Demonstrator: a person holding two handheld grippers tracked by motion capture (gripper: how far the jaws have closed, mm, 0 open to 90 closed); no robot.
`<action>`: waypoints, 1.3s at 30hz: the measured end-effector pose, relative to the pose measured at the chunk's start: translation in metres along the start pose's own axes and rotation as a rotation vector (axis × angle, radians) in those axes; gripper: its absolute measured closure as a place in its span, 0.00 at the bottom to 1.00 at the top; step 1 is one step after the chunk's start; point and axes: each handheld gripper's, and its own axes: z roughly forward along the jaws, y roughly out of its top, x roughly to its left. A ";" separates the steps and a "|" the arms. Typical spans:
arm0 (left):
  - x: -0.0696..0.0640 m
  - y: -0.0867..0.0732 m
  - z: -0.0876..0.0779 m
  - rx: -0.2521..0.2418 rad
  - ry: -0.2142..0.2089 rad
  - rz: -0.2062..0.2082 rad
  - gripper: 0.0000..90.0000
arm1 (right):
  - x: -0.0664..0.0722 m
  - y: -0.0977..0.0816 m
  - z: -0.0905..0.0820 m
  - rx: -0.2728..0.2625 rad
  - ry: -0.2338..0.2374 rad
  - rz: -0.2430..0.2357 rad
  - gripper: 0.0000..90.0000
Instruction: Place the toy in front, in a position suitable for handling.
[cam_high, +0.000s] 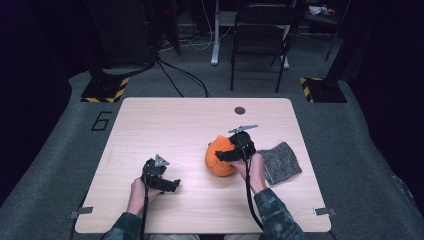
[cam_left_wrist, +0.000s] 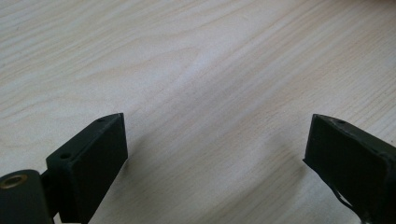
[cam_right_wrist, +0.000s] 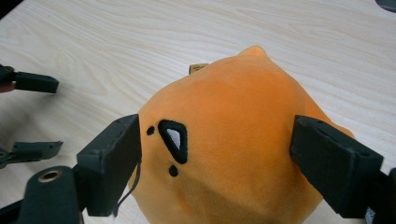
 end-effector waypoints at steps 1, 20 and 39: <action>0.000 0.000 0.000 0.000 -0.002 -0.002 0.06 | 0.001 0.000 0.001 -0.003 -0.008 0.006 0.20; -0.001 0.001 0.000 0.016 -0.011 0.006 0.06 | -0.003 -0.006 0.013 -0.007 -0.013 -0.115 0.76; 0.000 -0.001 0.000 0.007 -0.009 -0.005 0.06 | -0.006 0.010 -0.003 -0.021 0.159 -0.381 0.79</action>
